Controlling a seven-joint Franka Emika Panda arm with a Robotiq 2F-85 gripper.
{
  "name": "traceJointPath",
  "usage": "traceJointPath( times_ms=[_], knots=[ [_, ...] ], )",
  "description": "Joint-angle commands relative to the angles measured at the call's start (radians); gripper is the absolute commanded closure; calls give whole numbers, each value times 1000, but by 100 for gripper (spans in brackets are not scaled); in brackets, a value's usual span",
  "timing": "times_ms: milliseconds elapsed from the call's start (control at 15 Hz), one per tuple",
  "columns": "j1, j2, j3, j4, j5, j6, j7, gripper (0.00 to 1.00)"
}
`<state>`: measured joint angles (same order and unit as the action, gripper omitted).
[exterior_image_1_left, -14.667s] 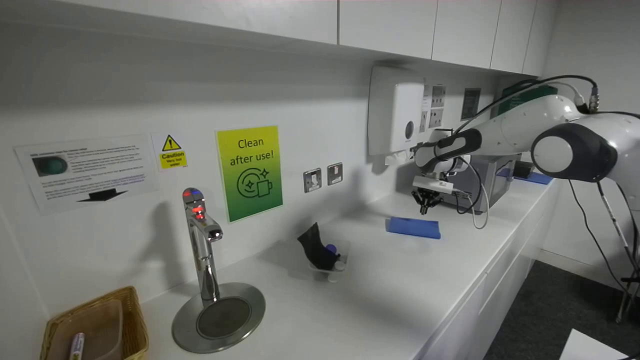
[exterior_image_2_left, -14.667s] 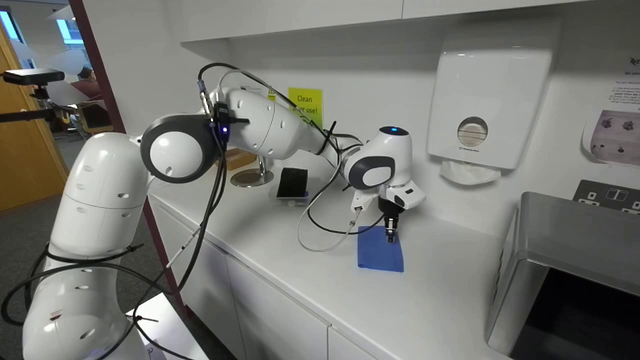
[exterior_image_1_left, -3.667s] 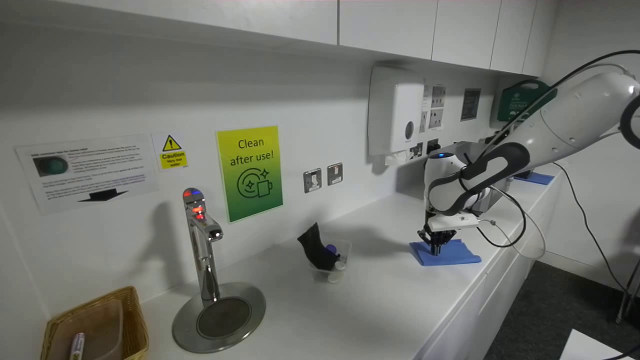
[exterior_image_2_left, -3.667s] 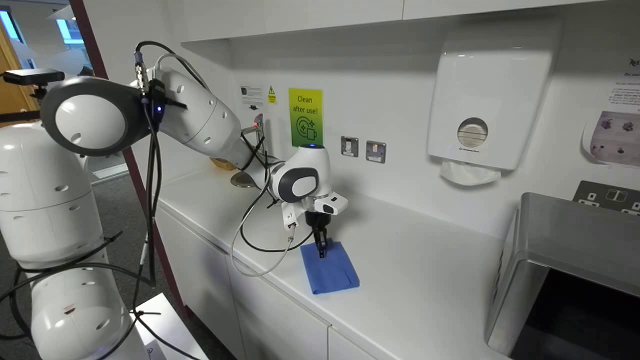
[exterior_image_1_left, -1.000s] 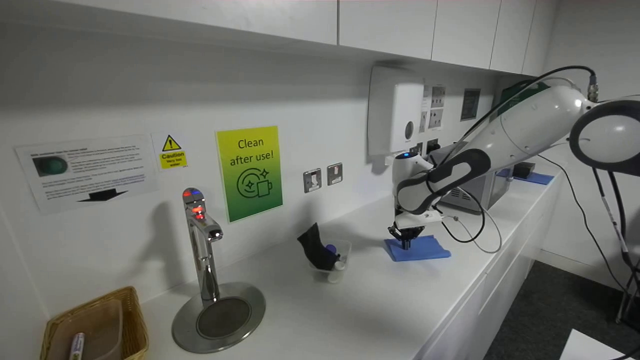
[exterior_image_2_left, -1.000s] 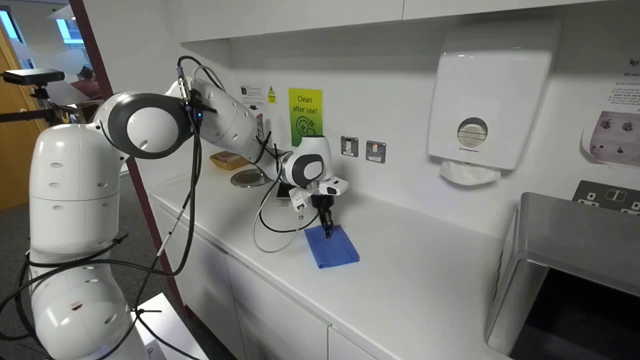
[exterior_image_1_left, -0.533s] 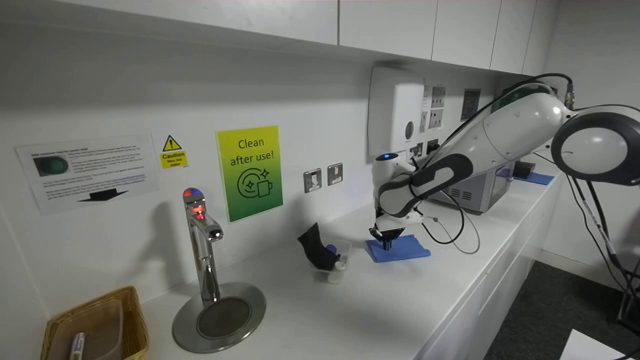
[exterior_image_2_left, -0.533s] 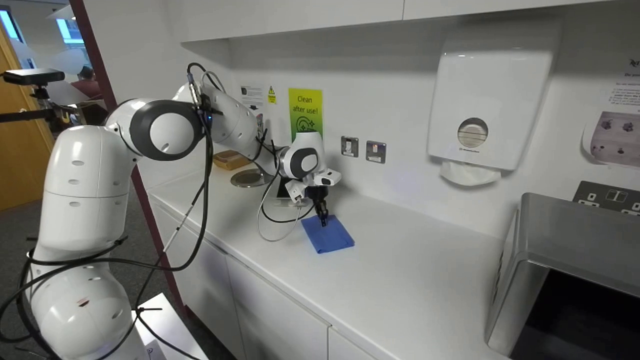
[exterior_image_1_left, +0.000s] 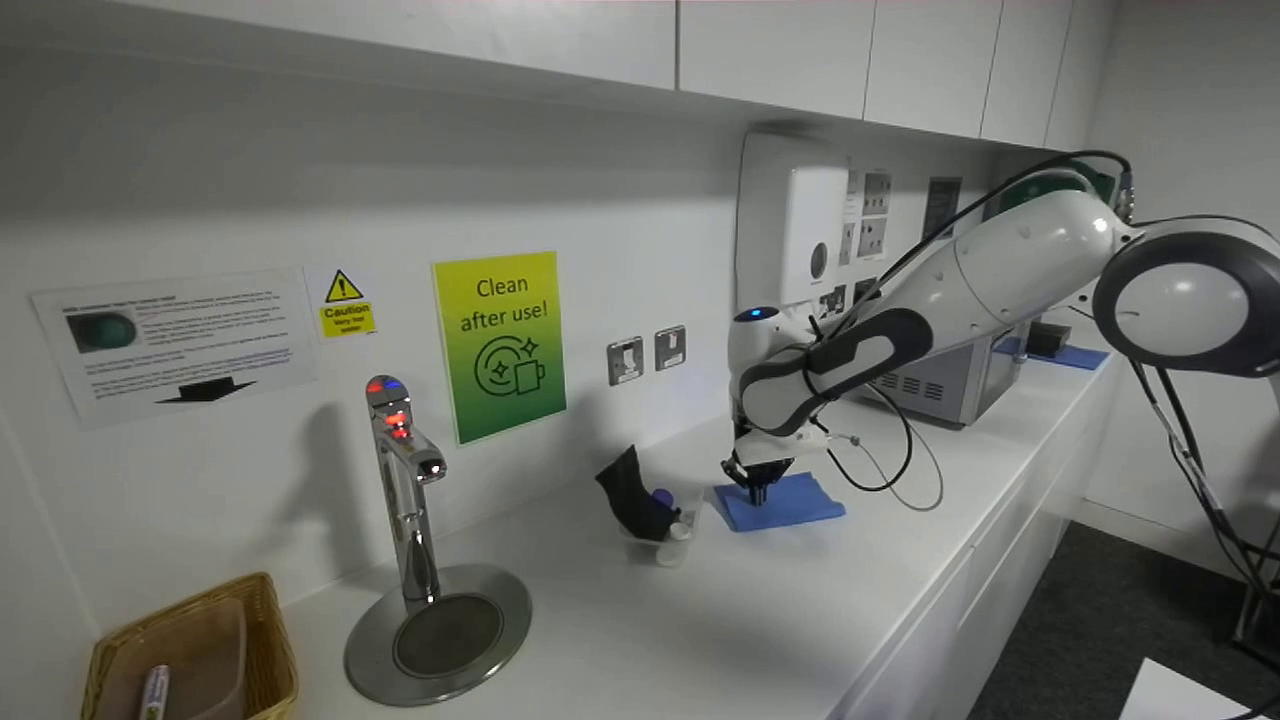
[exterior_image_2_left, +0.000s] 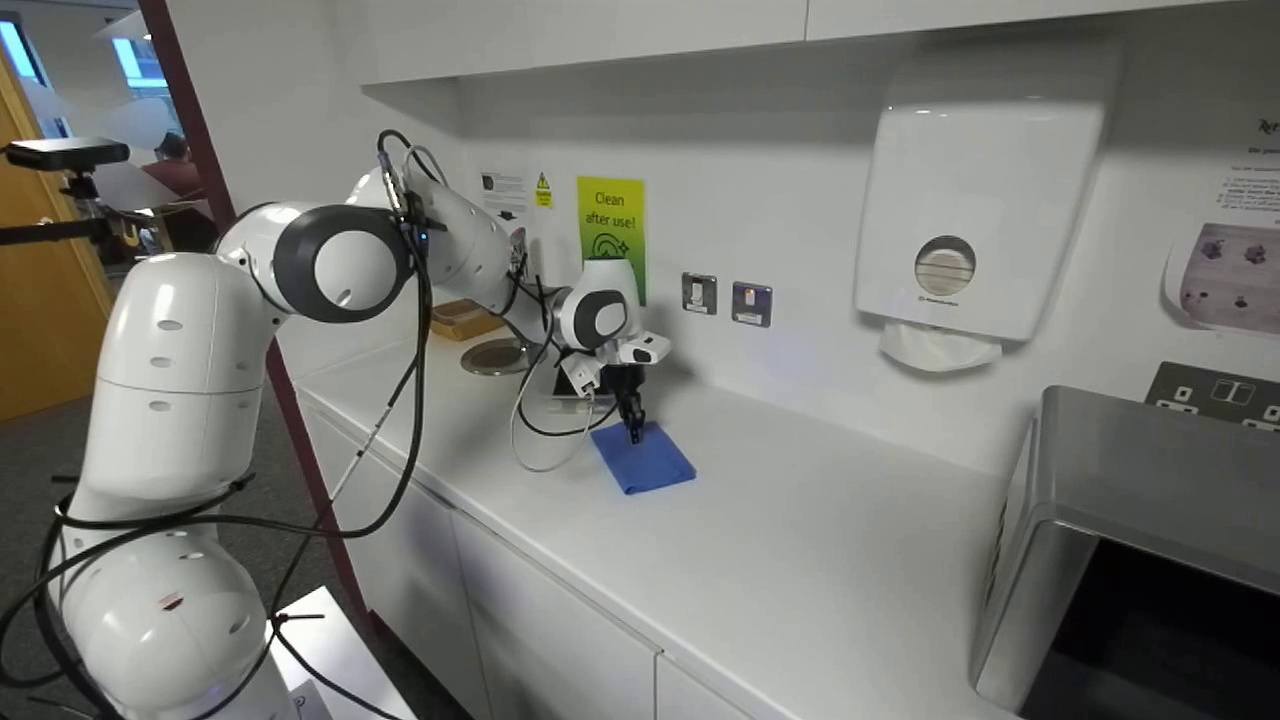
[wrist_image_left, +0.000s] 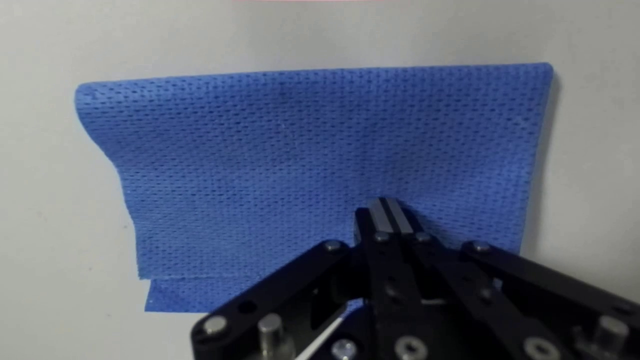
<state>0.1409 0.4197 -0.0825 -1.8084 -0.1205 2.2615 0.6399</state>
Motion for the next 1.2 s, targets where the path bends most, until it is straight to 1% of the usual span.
traceJointPath(
  times_ms=[0,333,600,800,933,1133],
  knots=[
    [-35,-74,29,-81,76,-36,-84,100],
    [-56,-189,28,-215,145,-33,-177,100],
    [-75,-265,23,-321,158,-37,-208,100],
    [-91,-316,16,-390,143,-20,-208,100],
    [-101,-344,11,-415,124,1,-198,100],
    [-119,-363,10,-401,124,-3,-192,100]
  ],
)
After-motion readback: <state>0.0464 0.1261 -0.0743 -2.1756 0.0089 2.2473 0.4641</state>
